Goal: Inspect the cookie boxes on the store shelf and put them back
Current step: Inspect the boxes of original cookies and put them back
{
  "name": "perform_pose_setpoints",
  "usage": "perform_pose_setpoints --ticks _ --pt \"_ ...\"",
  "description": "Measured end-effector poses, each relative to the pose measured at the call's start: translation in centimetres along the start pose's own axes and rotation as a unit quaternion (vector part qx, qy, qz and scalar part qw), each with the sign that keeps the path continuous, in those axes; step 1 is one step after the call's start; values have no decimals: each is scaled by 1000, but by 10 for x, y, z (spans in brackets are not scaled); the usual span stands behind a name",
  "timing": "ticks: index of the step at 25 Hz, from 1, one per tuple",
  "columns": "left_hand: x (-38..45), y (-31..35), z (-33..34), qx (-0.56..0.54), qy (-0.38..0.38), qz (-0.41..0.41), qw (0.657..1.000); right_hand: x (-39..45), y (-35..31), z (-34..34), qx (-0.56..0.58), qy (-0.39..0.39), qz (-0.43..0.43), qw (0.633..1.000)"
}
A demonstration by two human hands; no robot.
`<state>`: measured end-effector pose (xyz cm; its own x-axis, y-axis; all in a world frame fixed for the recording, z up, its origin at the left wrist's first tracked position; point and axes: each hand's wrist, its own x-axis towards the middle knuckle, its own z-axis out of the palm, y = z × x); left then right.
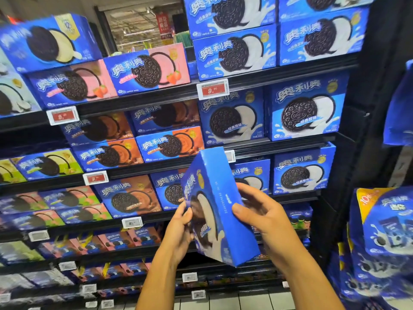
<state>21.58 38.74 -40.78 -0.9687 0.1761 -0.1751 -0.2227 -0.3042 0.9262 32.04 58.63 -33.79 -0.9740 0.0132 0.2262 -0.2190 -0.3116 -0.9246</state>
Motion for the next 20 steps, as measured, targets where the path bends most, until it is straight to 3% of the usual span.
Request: perform_pose_setpoints --ticks 6,11,20 --pt "-12 37 -7 54 8 84 995 5 15 -40 187 56 52 979" --pt "-31 58 0 13 -33 133 990 3 25 -57 207 83 39 974" --pt "-53 73 0 38 3 163 986 8 36 -52 189 112 47 975"
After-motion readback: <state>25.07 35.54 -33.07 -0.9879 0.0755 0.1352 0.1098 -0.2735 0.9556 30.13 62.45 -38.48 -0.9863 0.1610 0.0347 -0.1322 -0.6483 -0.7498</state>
